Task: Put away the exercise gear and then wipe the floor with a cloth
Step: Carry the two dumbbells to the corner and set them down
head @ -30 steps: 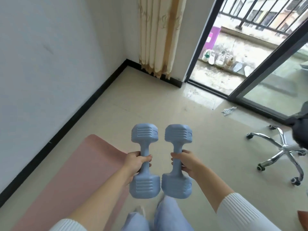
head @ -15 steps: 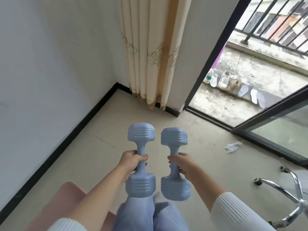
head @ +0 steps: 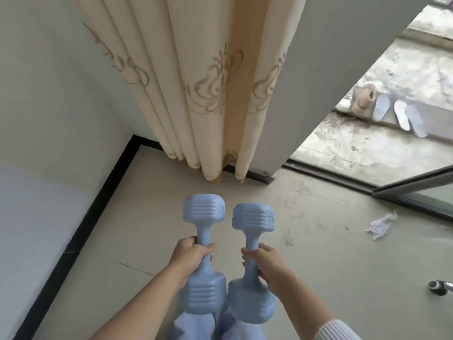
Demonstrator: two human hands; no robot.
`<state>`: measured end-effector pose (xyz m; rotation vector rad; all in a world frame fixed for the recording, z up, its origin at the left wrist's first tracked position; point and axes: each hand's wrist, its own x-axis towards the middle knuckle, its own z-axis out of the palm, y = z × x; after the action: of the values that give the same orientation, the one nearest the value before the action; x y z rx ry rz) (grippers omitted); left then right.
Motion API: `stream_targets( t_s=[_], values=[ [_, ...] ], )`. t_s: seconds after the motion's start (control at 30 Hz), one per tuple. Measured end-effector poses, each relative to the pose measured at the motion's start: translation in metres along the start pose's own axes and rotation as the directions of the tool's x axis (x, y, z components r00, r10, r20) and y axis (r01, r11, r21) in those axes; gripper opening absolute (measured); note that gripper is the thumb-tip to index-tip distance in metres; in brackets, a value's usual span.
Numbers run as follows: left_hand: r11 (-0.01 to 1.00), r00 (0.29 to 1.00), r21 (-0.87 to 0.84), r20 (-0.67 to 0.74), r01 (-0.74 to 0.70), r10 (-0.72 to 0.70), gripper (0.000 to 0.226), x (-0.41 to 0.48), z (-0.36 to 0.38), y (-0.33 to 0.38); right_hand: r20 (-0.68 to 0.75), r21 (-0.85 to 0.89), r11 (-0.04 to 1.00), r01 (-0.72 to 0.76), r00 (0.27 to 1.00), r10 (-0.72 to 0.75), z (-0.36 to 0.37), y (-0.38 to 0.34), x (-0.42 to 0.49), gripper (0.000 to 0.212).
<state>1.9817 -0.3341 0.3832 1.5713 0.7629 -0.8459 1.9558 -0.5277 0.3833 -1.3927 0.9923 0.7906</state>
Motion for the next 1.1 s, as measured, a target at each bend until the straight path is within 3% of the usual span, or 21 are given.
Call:
stream_targets(
  t_s=[0.33,0.57,0.83,1.1],
  values=[
    [0.987,0.993,0.157,0.104,0.038,-0.055,0.010,0.279,0.057,-0.087,-0.036,0.074,0.997,-0.035,0.999,0.038,-0.006,0.067,0.284,0.023],
    [0.970,0.988,0.242,0.151,-0.028,-0.009,0.012,0.414,0.088,-0.081,-0.065,0.088,0.996,0.021,0.998,-0.015,-0.011,0.063,0.427,0.021],
    [0.958,0.978,0.248,0.181,-0.147,0.104,0.018,0.501,0.102,-0.044,-0.048,0.124,0.976,0.177,0.984,-0.172,-0.016,0.025,0.498,0.021],
    [0.946,0.970,0.270,0.208,-0.181,0.126,0.022,0.517,0.105,-0.024,0.051,0.253,0.949,0.189,0.977,-0.208,-0.025,0.009,0.517,0.018]
  ],
)
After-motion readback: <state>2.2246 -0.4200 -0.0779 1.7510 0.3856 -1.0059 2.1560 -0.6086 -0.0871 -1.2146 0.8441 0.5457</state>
